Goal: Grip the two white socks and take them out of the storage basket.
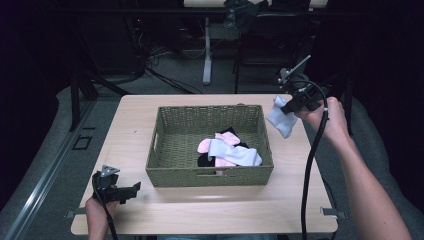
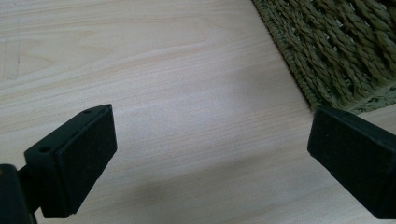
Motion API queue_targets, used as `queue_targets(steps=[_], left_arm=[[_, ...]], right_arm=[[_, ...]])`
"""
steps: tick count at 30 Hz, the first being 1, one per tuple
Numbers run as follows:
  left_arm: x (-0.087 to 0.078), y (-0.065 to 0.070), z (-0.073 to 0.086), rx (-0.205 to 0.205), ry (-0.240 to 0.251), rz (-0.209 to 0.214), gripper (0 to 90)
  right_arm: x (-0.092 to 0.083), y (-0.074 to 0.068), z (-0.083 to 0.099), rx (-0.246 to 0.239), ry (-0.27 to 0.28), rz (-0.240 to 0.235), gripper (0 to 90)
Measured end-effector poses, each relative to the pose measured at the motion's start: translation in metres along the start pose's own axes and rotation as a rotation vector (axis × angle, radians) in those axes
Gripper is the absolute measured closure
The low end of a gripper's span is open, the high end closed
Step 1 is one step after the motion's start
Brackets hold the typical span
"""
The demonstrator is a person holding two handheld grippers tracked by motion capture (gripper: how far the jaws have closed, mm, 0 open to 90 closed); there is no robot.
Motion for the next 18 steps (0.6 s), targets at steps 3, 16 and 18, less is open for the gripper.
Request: queue_targets(steps=[3, 16, 18], left_arm=[[0.0, 0.0, 0.0, 0.001, -0.001, -0.001, 1.5], [0.0, 0.0, 0.0, 0.001, -0.001, 0.0, 1.4], [0.0, 0.0, 0.0, 0.0, 0.001, 0.001, 1.4]], right_arm=[[0.003, 0.006, 0.005, 0.01, -0.015, 0.006, 79.0], [0.029, 0.024, 0.03, 0.079, -0.055, 0.006, 79.0], [0.035, 0.025, 0.035, 0.082, -0.069, 0.008, 79.0]])
Point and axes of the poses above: each handheld gripper's, and its own axes: x roughly forward along the jaws, z roughly out of its underside, y roughly to its right, the point moved 3 cm from there along x, roughly forward along the jaws
